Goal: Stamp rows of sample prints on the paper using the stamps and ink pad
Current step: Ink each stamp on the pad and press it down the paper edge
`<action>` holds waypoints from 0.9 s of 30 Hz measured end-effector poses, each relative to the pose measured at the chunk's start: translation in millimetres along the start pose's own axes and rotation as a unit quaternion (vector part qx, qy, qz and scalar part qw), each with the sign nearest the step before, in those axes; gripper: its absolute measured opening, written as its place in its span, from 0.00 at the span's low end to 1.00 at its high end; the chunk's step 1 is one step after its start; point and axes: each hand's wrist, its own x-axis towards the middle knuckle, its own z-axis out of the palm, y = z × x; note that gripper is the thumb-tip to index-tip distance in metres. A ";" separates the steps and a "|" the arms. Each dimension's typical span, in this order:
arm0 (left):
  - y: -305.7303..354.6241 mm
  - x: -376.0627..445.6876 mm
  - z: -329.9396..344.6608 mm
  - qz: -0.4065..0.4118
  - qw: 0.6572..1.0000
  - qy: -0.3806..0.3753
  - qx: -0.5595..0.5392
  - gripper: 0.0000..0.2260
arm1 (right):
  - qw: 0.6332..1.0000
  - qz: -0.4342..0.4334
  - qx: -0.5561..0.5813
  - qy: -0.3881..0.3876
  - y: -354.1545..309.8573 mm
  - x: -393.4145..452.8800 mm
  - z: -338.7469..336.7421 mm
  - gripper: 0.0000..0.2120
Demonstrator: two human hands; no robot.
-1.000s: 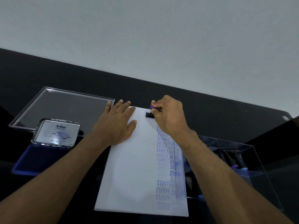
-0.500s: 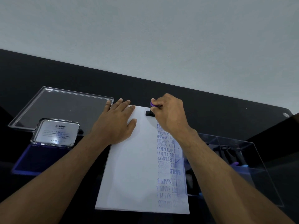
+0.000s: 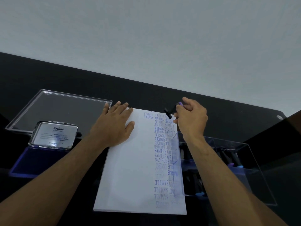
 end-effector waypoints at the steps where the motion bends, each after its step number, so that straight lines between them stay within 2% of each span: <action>1: -0.1 0.1 0.2 0.000 1.000 -0.001 0.000 0.32 | 1.000 -0.001 -0.003 -0.005 1.2 -0.4 0.8 0.15; 6: 0.8 0.6 -0.9 0.001 1.000 -0.005 0.008 0.32 | 1.000 -0.008 -0.020 -0.019 1.2 -2.1 1.9 0.10; 16: 1.3 0.7 -1.3 -0.003 1.000 -0.007 0.012 0.32 | 0.999 -0.020 -0.020 -0.034 3.3 -2.7 0.2 0.10; 25: 14.8 -5.4 -12.4 0.015 0.998 0.014 0.061 0.29 | 0.999 -0.010 0.039 -0.034 -6.8 -19.2 -20.8 0.11; 27: 27.8 -13.0 -16.3 0.015 0.999 0.024 0.032 0.29 | 0.998 -0.005 0.054 -0.032 -9.7 -26.7 -32.0 0.11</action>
